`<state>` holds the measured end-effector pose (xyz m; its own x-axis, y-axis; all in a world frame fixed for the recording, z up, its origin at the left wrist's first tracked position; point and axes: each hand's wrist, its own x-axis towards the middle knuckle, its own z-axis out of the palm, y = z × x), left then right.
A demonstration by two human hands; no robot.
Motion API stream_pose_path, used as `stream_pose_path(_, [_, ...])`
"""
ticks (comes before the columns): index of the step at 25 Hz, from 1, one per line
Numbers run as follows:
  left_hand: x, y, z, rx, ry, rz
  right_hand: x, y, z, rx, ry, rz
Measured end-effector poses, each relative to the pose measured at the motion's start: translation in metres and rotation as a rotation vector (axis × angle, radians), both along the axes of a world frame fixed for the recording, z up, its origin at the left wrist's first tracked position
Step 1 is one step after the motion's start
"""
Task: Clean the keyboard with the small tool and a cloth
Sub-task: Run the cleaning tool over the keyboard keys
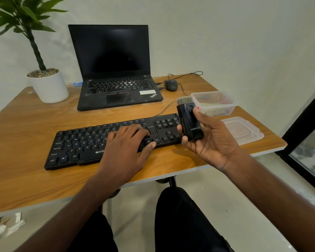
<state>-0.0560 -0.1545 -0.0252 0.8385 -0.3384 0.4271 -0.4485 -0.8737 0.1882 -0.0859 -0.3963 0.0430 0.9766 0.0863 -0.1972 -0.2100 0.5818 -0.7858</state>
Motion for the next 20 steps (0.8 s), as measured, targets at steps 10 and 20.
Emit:
stream_pose_path(10, [-0.0008,0.0,0.0003,-0.008,-0.01,0.012,0.0022,-0.0045,-0.0026,-0.052,-0.029,-0.084])
stream_pose_path(20, [-0.0031,-0.0014,0.0013,-0.011,-0.004,0.026,0.005,-0.002,-0.0073,-0.159,-0.124,-0.111])
